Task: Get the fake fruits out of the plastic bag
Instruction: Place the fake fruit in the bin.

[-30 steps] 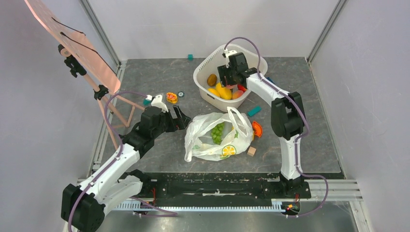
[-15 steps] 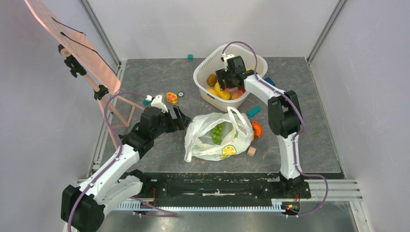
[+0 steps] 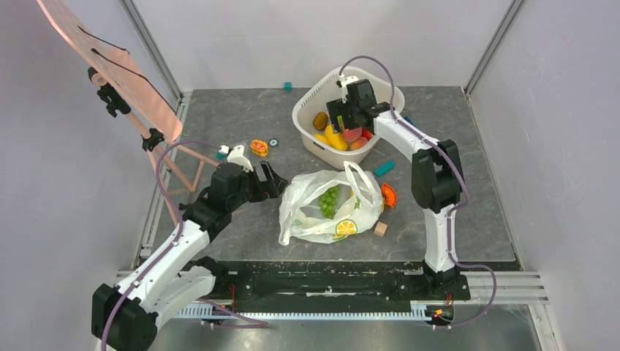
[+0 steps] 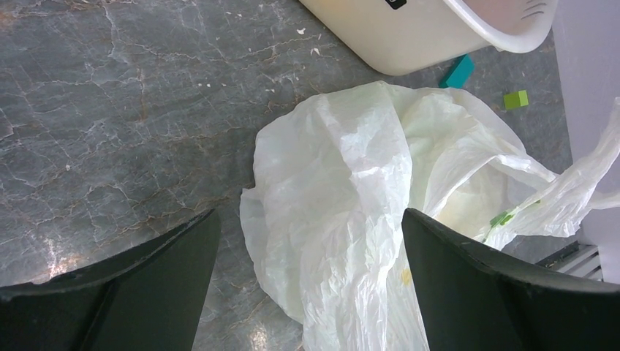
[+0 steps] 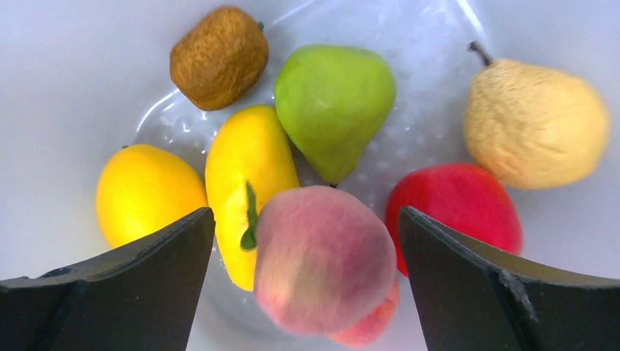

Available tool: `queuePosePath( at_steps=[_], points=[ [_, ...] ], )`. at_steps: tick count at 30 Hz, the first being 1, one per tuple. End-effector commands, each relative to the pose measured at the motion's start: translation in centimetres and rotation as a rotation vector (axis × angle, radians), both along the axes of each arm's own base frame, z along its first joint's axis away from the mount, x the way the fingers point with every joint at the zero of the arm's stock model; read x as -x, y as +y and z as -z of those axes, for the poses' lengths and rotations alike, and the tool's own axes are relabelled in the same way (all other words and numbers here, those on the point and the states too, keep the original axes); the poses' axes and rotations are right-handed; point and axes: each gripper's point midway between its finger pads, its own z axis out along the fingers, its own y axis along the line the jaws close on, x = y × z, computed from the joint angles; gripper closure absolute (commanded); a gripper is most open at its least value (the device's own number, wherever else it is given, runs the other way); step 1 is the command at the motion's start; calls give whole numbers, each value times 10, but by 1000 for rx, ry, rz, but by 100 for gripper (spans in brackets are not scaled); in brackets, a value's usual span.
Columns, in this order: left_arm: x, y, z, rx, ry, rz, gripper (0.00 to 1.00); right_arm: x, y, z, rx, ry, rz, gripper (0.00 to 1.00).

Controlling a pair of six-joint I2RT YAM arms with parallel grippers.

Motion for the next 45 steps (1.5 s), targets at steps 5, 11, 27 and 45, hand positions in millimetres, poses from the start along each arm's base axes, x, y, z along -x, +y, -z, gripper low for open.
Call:
queuePosePath(
  at_steps=[5,11,27,45],
  points=[
    [2,-2,-21,6,-29,23,0,-2,-25,-105,41,-221,43,2],
    [3,-2,-24,2,-30,28,0,2,-30,-117,58,-238,40,2],
    [19,-10,-100,-31,-228,144,0,166,25,-184,-107,-267,-223,3],
    [42,-74,-71,21,-211,258,40,320,73,-79,-288,-55,-457,64]
  ],
)
